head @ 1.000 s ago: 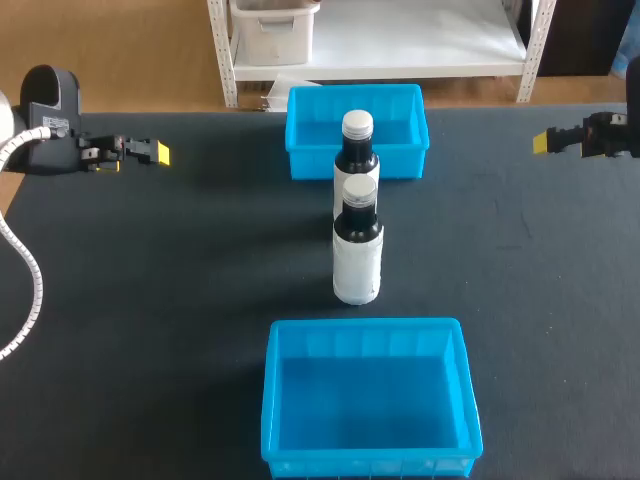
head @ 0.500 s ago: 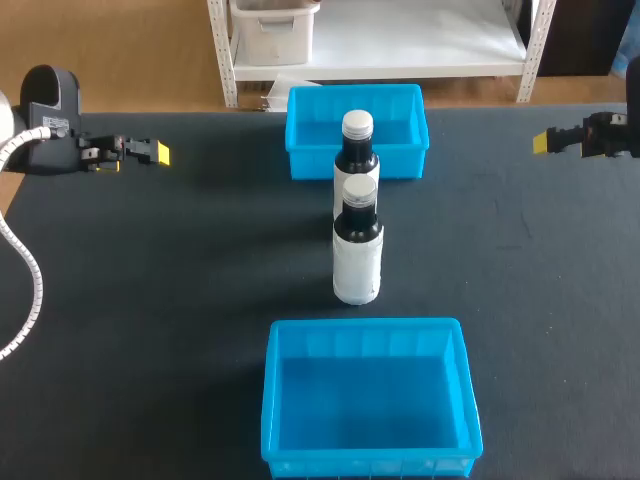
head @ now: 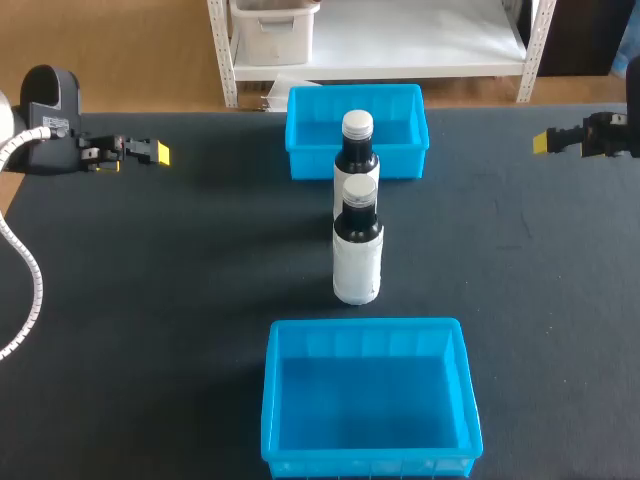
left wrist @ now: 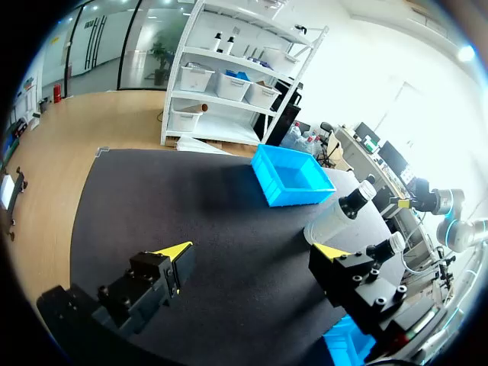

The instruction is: Pick up the bottle, and place it in the far bin if it is heavy, or in the near bin if it is light.

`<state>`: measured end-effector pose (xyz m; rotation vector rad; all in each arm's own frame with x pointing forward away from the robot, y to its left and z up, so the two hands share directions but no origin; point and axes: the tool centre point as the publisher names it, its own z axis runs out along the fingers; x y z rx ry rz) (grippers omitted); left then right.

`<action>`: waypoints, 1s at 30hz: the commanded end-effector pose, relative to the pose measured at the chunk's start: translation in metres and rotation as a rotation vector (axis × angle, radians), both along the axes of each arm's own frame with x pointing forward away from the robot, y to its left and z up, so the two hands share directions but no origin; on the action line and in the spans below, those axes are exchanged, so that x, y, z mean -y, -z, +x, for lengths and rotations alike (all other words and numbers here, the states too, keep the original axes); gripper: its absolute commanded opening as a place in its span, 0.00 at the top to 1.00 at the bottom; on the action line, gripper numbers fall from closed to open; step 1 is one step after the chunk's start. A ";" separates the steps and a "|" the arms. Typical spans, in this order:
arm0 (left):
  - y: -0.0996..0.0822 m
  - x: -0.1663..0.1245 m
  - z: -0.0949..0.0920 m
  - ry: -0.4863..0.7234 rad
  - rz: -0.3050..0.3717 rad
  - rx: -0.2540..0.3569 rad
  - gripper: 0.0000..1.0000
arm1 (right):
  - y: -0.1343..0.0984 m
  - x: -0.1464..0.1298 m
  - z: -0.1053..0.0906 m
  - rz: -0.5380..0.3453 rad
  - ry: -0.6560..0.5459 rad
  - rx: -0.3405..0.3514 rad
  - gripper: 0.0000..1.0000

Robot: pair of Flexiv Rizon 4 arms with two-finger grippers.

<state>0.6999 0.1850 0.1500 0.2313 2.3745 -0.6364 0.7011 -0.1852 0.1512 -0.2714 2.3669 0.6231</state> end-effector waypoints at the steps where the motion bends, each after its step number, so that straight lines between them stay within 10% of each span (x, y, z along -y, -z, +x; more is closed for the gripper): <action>1: 0.000 0.000 0.000 0.000 0.000 0.000 0.00 | -0.002 0.004 0.007 0.004 -0.325 0.082 0.00; 8: 0.000 0.000 0.000 0.000 0.000 0.000 0.00 | -0.012 0.003 -0.010 -0.056 -1.204 0.052 0.00; 28: 0.000 0.000 0.000 0.000 0.000 0.000 0.00 | -0.012 0.003 -0.010 -0.056 -1.204 0.052 0.00; 30: 0.000 0.000 0.000 0.000 0.000 0.000 0.00 | -0.013 -0.006 -0.013 -0.091 -1.257 0.134 0.00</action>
